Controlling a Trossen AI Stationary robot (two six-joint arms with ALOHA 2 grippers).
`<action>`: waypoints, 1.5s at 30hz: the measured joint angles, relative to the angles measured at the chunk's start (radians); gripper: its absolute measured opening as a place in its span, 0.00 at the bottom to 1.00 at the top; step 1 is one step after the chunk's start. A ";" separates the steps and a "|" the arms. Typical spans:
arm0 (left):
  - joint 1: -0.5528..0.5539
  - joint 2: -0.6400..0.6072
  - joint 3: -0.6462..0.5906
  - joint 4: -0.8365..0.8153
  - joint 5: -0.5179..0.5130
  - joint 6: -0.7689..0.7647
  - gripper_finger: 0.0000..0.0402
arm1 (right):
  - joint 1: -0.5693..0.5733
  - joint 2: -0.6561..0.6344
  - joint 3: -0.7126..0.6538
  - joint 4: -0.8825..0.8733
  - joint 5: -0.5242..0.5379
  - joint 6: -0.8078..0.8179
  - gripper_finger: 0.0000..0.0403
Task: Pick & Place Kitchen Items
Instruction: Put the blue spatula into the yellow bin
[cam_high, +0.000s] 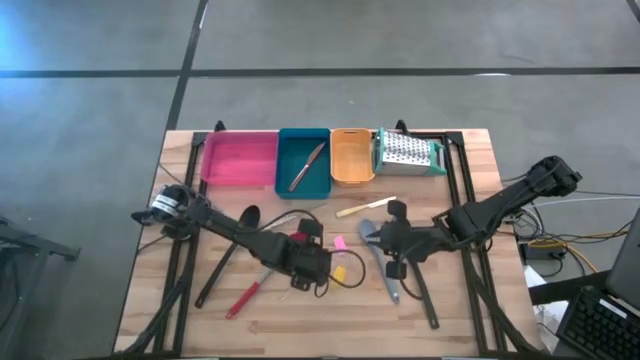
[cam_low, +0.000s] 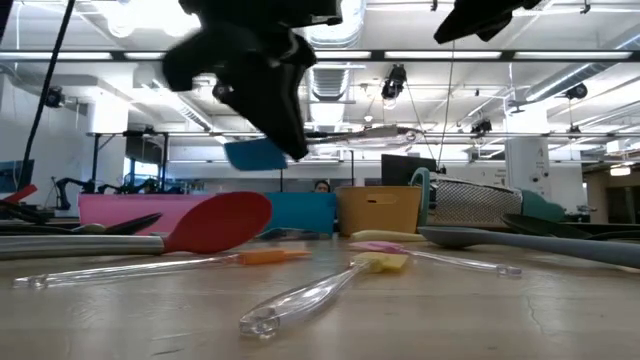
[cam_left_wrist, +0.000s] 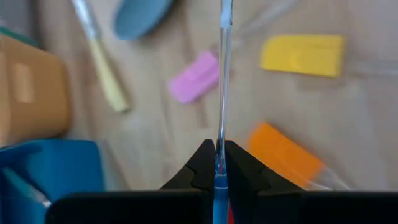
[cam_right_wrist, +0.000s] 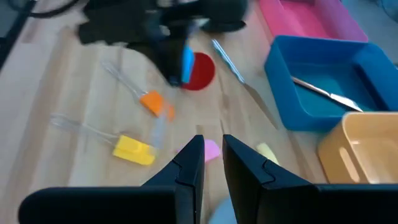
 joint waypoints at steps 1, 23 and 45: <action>0.007 0.000 0.009 0.000 -0.011 0.006 0.05 | 0.004 0.000 -0.006 0.010 0.000 -0.001 0.13; 0.106 -0.001 0.210 -0.003 0.023 0.110 0.05 | 0.015 0.002 -0.049 0.052 0.006 -0.082 0.13; 0.117 -0.002 0.243 0.026 0.077 0.133 0.05 | 0.015 0.002 -0.050 0.056 0.057 -0.169 0.03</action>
